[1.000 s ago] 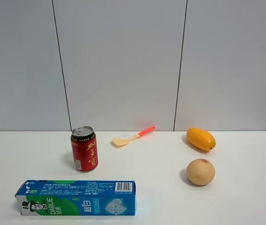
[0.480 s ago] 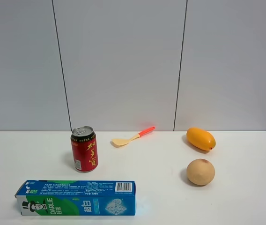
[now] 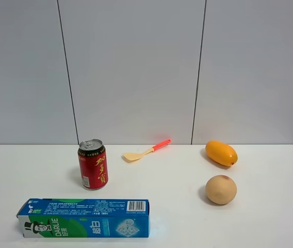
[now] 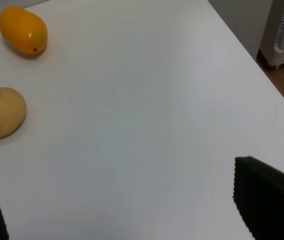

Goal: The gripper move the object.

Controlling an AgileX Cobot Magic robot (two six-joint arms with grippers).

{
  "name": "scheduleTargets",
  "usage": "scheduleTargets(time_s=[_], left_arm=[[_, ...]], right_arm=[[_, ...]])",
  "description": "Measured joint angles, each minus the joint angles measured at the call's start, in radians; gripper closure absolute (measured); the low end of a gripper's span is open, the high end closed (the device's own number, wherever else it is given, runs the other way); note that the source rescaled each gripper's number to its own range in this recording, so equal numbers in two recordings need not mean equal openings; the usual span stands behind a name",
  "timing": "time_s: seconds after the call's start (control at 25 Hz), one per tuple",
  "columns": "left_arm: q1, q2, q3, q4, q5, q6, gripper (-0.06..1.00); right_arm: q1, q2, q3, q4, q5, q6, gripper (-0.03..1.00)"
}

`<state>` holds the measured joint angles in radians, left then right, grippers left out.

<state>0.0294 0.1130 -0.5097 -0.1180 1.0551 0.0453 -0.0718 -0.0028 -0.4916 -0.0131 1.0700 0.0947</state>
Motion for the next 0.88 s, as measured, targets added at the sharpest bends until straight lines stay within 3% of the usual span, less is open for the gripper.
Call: scheduleTargets(time_s=[0.88], left_arm=[[0.0,0.0,0.0,-0.001,0.0,0.0,-0.06]], right_arm=[[0.0,0.0,0.0,0.0,0.0,0.0,-0.03]])
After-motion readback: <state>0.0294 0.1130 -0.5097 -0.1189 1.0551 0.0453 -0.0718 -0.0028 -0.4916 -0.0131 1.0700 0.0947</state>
